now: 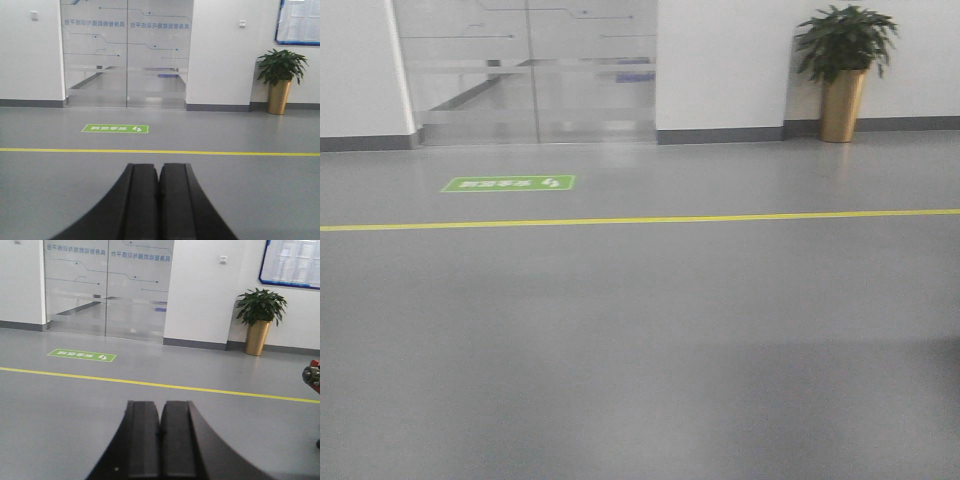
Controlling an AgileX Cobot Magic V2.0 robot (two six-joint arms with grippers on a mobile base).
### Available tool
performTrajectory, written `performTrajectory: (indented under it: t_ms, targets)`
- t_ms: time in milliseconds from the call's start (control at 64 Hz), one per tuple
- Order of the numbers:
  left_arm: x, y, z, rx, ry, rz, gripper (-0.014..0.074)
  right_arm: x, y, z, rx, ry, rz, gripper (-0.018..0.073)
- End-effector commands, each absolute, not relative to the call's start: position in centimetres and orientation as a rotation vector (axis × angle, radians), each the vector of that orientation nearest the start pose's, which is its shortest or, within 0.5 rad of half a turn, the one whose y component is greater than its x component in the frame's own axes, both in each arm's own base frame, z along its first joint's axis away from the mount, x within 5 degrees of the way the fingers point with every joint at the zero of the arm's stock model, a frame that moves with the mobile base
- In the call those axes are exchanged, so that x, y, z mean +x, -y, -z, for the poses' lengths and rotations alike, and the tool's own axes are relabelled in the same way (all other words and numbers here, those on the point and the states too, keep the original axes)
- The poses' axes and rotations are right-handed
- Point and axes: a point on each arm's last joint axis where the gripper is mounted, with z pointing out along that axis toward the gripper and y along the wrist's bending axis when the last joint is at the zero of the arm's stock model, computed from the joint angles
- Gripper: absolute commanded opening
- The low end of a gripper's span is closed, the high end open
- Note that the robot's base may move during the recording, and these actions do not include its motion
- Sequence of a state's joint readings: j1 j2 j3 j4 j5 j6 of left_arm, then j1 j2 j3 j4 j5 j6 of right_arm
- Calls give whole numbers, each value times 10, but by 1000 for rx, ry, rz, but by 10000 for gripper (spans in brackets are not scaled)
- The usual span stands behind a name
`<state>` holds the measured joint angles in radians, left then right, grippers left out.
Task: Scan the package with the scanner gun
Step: 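Turn the base toward the red table and approach its edge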
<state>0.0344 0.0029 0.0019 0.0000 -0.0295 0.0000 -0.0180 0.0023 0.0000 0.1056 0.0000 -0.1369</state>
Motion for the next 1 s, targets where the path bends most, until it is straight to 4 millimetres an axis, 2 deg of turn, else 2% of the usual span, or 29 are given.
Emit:
performTrajectory:
  t_ms: [0, 984]
  targets:
    - [56, -2, -217, -27, -1441, -30, -111, 56, 1, -215, -8, -1469, 39, -168]
    - [56, -2, -217, -27, -1441, -30, -111, 56, 1, -215, -8, -1469, 39, -168]
